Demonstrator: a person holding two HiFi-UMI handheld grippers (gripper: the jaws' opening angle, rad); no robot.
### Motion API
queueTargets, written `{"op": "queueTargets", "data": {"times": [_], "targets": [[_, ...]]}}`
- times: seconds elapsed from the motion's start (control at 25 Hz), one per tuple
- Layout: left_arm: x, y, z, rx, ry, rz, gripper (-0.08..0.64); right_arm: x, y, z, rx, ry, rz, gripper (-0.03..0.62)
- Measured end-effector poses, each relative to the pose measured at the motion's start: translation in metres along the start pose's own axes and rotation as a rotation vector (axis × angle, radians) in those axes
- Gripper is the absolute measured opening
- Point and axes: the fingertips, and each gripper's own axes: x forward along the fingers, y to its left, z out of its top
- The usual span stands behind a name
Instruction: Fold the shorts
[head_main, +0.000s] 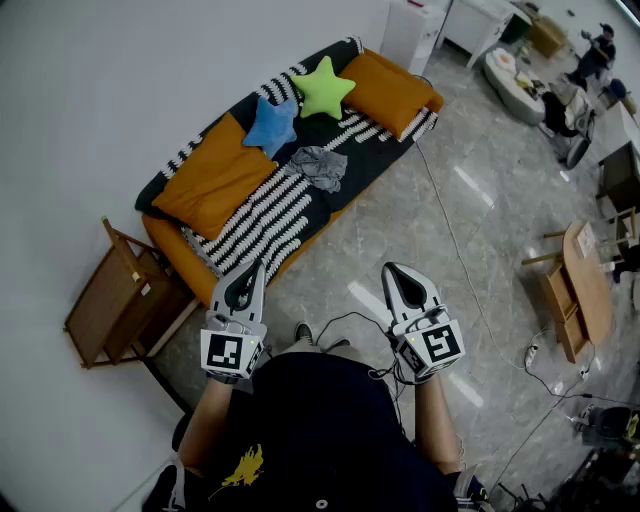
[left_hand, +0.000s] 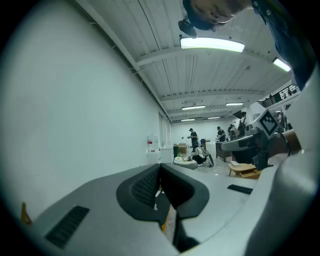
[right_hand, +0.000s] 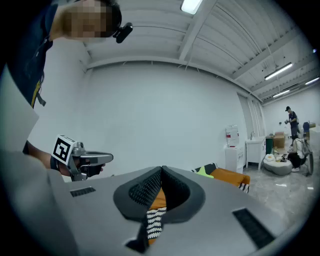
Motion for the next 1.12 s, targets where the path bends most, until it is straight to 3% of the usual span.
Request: {"op": "queueTargets", "data": {"times": [0.2, 0.68, 0.92, 1.12], "targets": [[-0.006, 0.020, 0.001, 0.042, -0.008, -0.024, 0.015, 0.011, 0.023, 0.001, -0.006, -0.028, -0.019, 0.014], [-0.003, 0.017, -0.001, 0.085, 0.023, -0.090, 0.015, -0.008, 0.011, -0.004, -0.004, -0.018, -0.132, 0.017], [-0.002, 0.013, 0.008, 0.093, -0.009, -0.089, 0.019, -0.020, 0.001, -0.002, 0.002, -0.020, -0.187, 0.058], [-0.001, 0.013, 0.007, 0.089, -0.008, -0.097, 0.061, -0.024, -0.003, -0.004, 0.004, -0.010, -0.200, 0.104]]}}
